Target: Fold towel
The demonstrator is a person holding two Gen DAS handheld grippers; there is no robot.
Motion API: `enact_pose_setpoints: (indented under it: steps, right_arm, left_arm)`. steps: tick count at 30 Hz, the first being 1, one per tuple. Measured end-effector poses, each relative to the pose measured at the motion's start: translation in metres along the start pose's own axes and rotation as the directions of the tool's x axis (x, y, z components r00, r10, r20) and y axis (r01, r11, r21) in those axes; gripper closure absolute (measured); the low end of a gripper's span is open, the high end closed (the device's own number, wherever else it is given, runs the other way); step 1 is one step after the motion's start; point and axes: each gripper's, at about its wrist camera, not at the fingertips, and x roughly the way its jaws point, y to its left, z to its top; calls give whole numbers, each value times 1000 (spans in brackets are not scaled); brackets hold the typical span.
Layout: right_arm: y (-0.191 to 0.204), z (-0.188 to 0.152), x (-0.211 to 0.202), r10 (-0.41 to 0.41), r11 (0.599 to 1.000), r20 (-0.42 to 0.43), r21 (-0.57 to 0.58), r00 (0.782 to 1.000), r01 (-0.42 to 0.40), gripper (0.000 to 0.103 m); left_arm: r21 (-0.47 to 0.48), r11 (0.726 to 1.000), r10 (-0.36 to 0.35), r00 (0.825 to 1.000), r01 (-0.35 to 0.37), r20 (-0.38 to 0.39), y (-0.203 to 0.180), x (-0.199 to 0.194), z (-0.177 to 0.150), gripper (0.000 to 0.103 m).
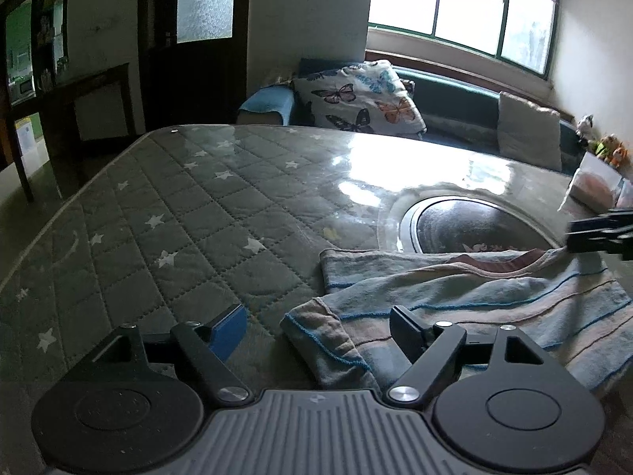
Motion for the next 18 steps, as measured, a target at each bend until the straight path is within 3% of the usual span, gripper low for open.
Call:
enact_pose_setpoints:
  steps: [3,11,18]
  right_arm:
    - [33,19,24,86,994,-20,-72,996,-87,59]
    - [110,46,91,255,939,-119,-208,960,-275,65]
    - [142,53,135,323,888,-202,-272,925,-370,65]
  left_arm:
    - [-23,1000,-19,1000,19,18,9,-5,-3,28]
    - [-89,993,-70,997,73,39,34,-10,-13,68]
    - [-86,993,-83,996,84,21,41,-8,-22,70]
